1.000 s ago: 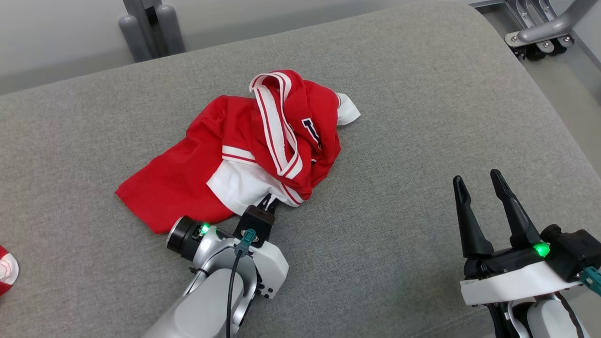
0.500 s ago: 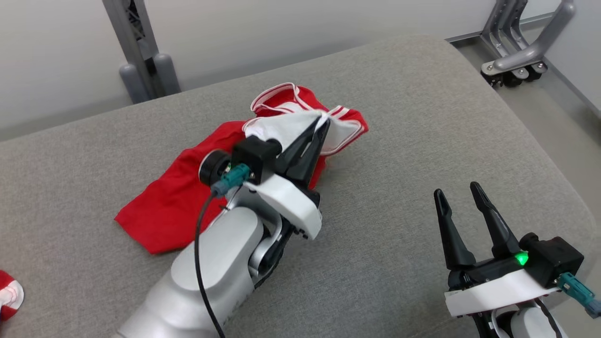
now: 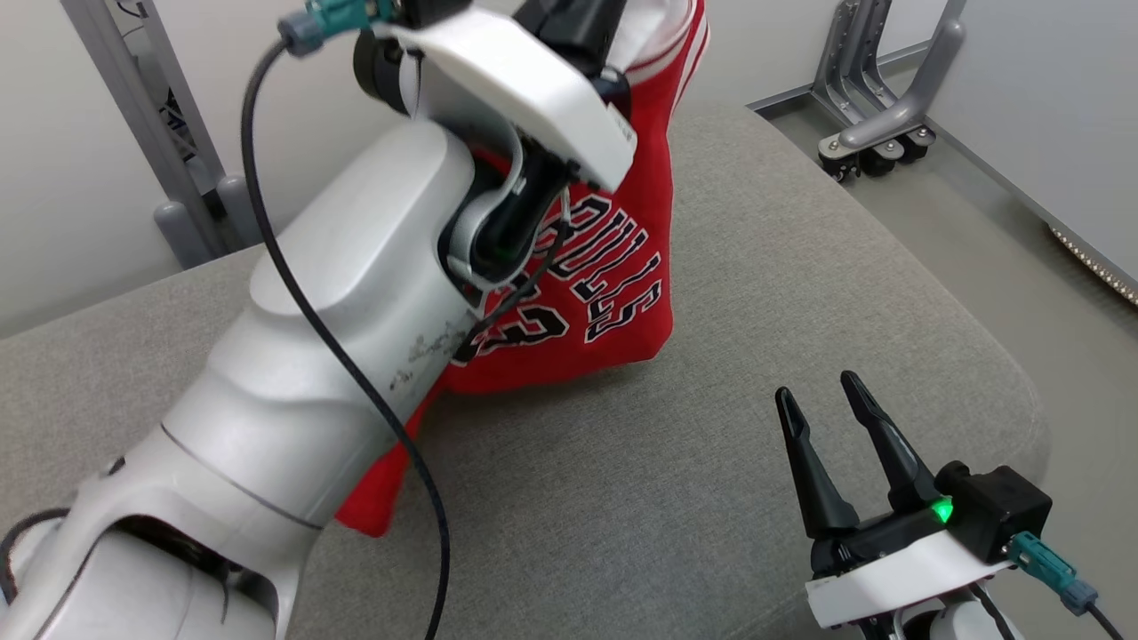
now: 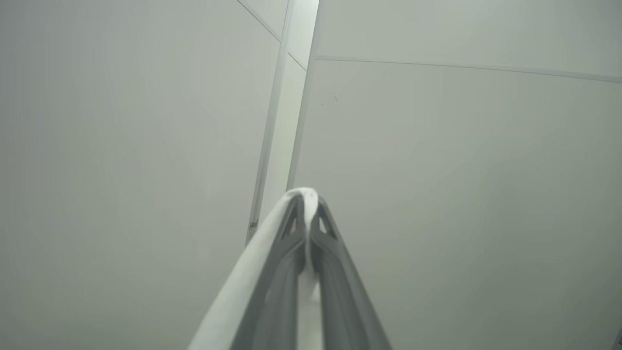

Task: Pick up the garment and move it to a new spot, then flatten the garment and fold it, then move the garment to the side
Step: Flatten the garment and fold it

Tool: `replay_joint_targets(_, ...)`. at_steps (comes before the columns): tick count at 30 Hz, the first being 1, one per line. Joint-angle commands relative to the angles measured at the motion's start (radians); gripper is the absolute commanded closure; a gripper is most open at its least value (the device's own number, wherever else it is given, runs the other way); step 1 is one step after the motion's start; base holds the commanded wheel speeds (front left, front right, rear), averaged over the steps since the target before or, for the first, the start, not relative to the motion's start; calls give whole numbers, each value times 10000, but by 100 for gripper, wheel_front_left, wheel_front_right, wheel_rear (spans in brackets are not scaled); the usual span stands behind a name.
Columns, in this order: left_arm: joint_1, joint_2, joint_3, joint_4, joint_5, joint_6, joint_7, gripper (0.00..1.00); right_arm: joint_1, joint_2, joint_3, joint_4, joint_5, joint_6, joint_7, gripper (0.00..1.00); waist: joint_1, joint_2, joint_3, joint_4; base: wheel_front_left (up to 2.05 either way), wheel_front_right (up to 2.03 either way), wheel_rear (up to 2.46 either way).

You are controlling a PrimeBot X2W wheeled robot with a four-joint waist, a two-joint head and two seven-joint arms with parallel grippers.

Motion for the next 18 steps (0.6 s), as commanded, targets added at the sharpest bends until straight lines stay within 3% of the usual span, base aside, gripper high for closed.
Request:
replay_joint_targets(1,-267,37,-19,57,-112,96,-47,100,79,-8,19,37,35,1,-9,0,0,0,-82,-98,0,0,0)
replay_joint_targets(10,-2301,46,-32,831,-1890,1052,-705,100,131,37,123,93,-10,1,-9,0,0,0,-350,-77,0,0,0)
replay_joint_targets(14,-1806,40,-175,1621,-2497,1221,-738,100,136,41,50,52,-57,1,-9,0,0,0,-438,147,0,0,0)
replay_joint_targets(18,-529,79,-95,2612,-3162,1115,-636,100,280,42,-5,-6,-94,1,-9,0,0,0,-495,400,0,0,0)
